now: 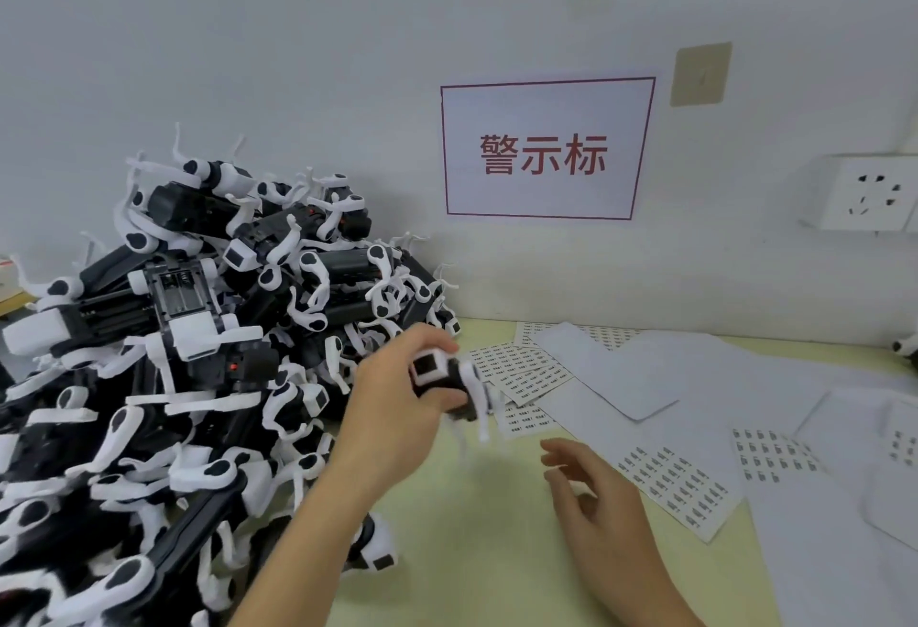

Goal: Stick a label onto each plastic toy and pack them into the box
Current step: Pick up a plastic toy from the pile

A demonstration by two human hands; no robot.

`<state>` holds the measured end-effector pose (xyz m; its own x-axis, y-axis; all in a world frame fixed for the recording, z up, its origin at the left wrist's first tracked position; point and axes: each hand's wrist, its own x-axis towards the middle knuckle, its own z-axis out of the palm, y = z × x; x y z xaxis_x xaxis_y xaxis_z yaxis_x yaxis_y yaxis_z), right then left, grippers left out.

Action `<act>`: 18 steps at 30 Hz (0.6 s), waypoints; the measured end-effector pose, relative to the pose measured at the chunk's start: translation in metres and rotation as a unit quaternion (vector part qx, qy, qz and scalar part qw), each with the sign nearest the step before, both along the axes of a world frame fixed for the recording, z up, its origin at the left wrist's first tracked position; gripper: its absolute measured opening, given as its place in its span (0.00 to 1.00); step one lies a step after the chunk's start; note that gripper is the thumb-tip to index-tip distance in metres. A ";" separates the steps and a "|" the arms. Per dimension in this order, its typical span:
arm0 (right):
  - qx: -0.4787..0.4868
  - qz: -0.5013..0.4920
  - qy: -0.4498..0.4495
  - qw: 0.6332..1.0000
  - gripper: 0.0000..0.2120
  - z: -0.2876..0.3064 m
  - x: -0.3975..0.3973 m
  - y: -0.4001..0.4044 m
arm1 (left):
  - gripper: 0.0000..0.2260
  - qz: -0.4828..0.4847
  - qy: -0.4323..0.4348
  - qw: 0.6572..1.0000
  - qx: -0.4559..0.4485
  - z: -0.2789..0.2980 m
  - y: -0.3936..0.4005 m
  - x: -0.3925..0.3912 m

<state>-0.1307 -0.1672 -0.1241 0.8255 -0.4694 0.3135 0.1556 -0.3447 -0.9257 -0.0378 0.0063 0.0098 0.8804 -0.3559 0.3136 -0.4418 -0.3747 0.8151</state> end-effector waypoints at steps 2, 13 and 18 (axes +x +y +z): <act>0.092 0.001 -0.006 0.996 0.14 0.005 0.000 -0.003 | 0.20 -0.065 0.006 0.997 -0.029 -0.008 -0.010 -0.008; 0.365 0.055 -0.098 0.924 0.12 0.014 -0.011 -0.053 | 0.22 -0.230 0.063 0.971 -0.018 -0.057 -0.044 -0.015; 0.227 0.062 -0.055 0.970 0.19 0.015 -0.017 -0.044 | 0.31 -0.152 0.066 0.985 0.054 -0.073 -0.060 -0.015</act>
